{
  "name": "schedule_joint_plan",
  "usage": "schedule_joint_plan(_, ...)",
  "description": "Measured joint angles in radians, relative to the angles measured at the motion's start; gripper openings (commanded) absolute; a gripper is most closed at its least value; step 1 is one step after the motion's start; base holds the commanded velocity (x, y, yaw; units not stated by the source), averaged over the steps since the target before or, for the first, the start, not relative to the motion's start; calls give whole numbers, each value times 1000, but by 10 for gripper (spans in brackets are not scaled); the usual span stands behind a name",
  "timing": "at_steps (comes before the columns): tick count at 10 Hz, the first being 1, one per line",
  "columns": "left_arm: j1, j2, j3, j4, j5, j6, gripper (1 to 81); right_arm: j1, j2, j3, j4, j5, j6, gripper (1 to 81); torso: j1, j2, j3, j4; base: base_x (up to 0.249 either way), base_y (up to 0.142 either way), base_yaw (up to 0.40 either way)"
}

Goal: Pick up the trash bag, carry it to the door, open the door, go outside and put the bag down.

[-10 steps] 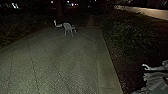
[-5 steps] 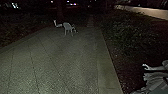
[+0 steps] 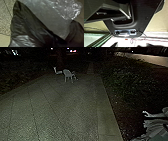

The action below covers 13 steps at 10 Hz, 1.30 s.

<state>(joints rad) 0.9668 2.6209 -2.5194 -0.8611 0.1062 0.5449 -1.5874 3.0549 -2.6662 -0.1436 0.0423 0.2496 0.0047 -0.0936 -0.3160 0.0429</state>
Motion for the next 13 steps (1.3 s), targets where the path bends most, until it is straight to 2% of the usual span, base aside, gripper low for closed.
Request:
schedule_joint_plan(7, 4, 16, -1, -3, -5, 0, 811, 0, 0, 0, 0, 0, 0, 811, 0, 0, 0, 0, 0, 0, 0)
schedule_joint_plan(10, 56, 42, -2, 10, -5, 7, 811, -1, 0, 0, 1, 0, 0, 811, 0, 0, 3, 0, 0, 0, 0)
schedule_joint_plan(12, 85, 70, -2, 42, -1, 8, 811, -4, 0, 0, 1, -4, -1, 811, 1, 1, 42, -3, 0, 0, 0)
schedule_joint_plan(13, 98, 72, -3, 64, -4, 8, 811, -1, 0, 0, 2, 0, 1, 811, 0, 0, 69, -16, 0, 0, 0)
